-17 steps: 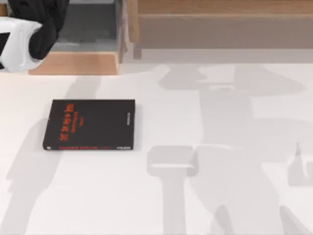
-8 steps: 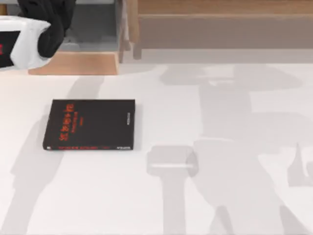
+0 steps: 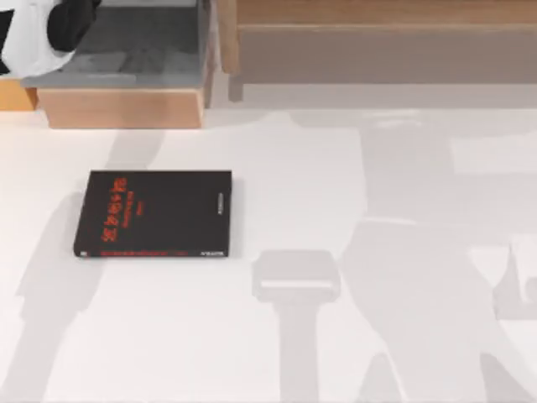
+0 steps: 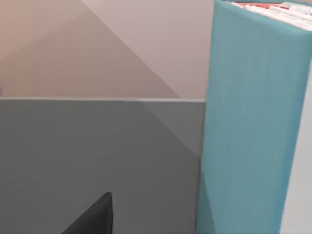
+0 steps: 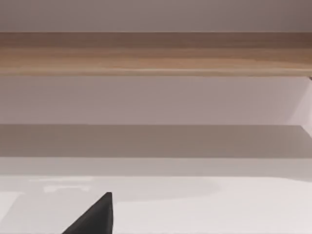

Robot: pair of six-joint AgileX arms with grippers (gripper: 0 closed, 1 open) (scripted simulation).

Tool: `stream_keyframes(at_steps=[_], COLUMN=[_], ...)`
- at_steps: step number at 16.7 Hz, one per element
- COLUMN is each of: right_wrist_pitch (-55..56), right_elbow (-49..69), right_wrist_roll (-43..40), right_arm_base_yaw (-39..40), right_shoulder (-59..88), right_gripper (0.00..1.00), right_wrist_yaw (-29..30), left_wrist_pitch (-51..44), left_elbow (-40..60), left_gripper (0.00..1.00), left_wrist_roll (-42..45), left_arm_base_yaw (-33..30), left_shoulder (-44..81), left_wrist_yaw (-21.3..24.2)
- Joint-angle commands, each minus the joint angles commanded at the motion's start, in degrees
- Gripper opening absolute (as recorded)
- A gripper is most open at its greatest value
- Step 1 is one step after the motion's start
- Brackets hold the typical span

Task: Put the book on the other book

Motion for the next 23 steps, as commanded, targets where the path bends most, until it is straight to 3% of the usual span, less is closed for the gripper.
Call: stream_keyframes(at_steps=[9, 22, 23], right_wrist_pitch=[0.0, 0.0, 0.0], right_elbow=[0.0, 0.0, 0.0], right_wrist_roll=[0.0, 0.0, 0.0], right_arm_base_yaw=[0.0, 0.0, 0.0], right_shoulder=[0.0, 0.0, 0.0], right_gripper=[1.0, 1.0, 1.0], right_wrist_yaw=[0.0, 0.0, 0.0], left_wrist_pitch=[4.95, 4.95, 4.95], left_elbow=[-0.43, -0.43, -0.43], left_gripper=[1.0, 0.02, 0.0], left_wrist_roll=[-0.09, -0.09, -0.09], left_arm_base_yaw=[-1.77, -1.77, -1.77], left_shoulder=[4.52, 4.52, 4.52], left_wrist_yaw=[-1.69, -1.69, -1.69])
